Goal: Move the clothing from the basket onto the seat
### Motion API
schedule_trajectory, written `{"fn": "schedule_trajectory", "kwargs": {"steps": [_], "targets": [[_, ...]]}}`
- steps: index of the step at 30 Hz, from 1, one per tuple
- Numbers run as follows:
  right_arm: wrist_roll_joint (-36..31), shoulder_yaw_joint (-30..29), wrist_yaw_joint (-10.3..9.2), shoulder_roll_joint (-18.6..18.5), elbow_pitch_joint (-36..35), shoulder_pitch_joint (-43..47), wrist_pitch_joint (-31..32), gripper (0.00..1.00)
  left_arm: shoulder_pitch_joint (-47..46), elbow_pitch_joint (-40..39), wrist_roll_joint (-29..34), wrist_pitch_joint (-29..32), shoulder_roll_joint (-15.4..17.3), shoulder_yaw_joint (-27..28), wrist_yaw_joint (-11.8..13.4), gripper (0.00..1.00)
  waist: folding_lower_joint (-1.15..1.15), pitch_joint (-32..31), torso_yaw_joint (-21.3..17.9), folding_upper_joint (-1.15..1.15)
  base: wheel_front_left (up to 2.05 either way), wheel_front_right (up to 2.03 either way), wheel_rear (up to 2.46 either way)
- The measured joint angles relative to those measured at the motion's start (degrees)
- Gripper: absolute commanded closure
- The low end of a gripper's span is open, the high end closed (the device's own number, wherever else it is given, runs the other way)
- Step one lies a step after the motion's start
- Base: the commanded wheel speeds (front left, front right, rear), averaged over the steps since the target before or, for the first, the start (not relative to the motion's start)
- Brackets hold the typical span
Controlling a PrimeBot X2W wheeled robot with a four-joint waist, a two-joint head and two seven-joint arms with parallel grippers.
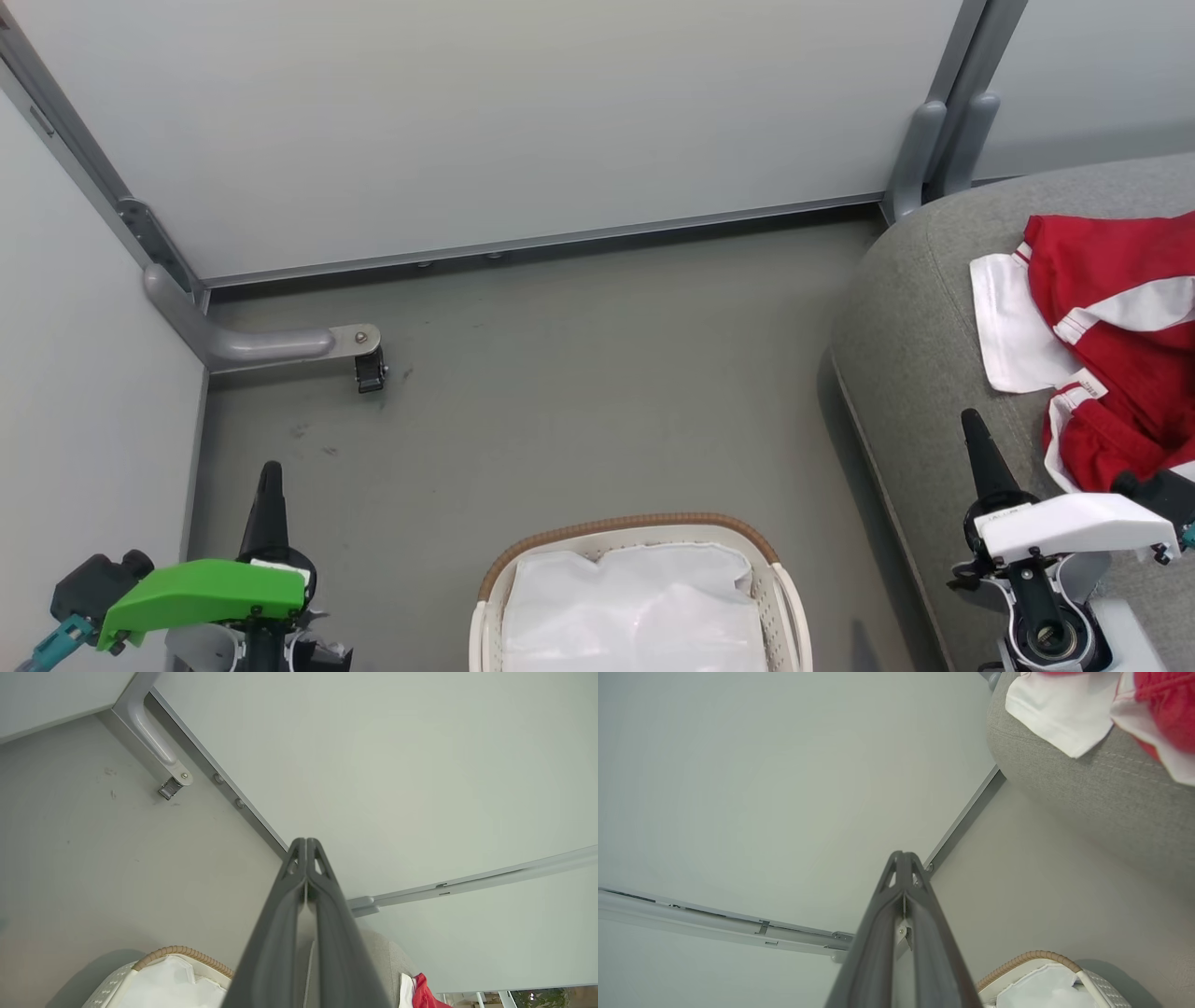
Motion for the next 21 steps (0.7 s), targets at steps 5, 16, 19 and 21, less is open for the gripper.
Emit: {"fn": "schedule_trajectory", "kwargs": {"steps": [5, 16, 19, 21], "targets": [[2.8, -0.3, 0.0, 0.0, -0.3, 0.2, 0.7, 1.0, 0.0, -0.3, -3.0, 0.7, 0.0, 0.5, -0.2, 1.0, 0.0, -0.2, 0.0, 0.0, 0.0, 0.0, 0.0], [8.6, -0.8, 0.0, 0.0, -1.0, 0.7, 2.4, 1.0, -0.2, -0.8, -8.5, 2.3, 0.0, 1.2, -0.5, 1.0, 0.0, -0.7, -0.1, 0.0, 0.0, 0.0, 0.0], [10.1, -0.9, 0.0, 0.0, -1.1, 0.9, 2.7, 1.0, -0.3, -0.9, -10.1, 2.8, 0.0, 1.4, -0.5, 1.0, 0.0, -0.9, -0.1, 0.0, 0.0, 0.0, 0.0], [11.0, -1.0, 0.0, 0.0, -1.2, 0.9, 3.1, 1.0, -0.4, -0.9, -10.8, 3.0, 0.0, 1.5, -0.7, 1.0, 0.0, -0.9, -0.1, 0.0, 0.0, 0.0, 0.0]]}}
